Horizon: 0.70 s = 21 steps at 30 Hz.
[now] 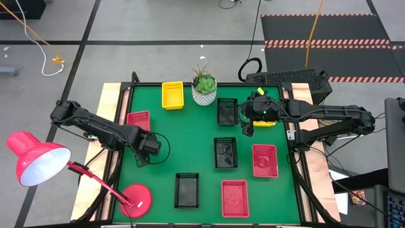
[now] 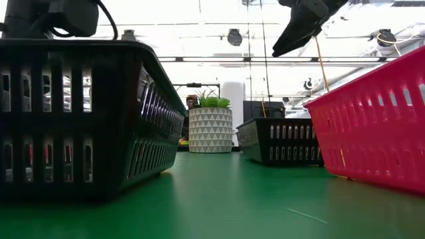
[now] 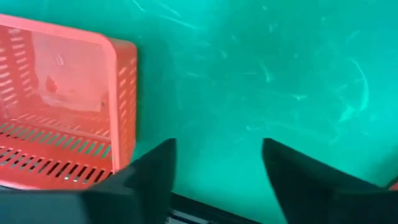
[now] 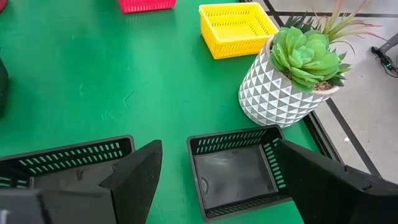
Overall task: Stack baskets by color
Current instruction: Stack the top left red bin on the right red bin
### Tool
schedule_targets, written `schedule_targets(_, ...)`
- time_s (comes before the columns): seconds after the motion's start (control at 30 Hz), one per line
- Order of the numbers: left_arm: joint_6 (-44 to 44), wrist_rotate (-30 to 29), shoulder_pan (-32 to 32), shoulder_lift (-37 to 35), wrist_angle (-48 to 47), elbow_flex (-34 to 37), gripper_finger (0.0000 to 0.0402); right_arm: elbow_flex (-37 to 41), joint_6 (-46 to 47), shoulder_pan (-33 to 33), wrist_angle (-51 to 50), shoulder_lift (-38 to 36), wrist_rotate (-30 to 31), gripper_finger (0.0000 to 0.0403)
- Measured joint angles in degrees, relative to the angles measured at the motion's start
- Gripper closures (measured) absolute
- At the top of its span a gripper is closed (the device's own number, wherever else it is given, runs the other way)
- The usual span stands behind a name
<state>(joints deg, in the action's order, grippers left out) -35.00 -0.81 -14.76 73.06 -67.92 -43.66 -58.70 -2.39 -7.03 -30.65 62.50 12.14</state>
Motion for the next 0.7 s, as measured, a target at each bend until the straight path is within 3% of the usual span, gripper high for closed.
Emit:
schedule_targets(0.2, -1.87, -5.76, 0.04, 0.0, -2.78, -0.02, 0.0053, 0.01, -0.06, 0.0, 0.0, 0.0, 0.0, 0.0094)
schedule_targets(0.33, -2.28, -8.56, 0.48, 0.0, -2.6, -0.02, 0.003, 0.0, -0.22, 0.0, 0.0, 0.0, 0.0, 0.0094)
schedule_targets(0.5, -3.16, -8.66, 4.3, 1.62, -0.03, 1.84, 0.0064, 0.0, -0.61, 0.02, -0.01, 0.0, -0.01, 0.0094)
schedule_targets(0.7, -2.37, -6.23, 8.79, 5.36, 2.69, 3.82, 0.0172, 1.87, -1.99, 0.0, 0.5, 0.02, 0.0, 0.0094)
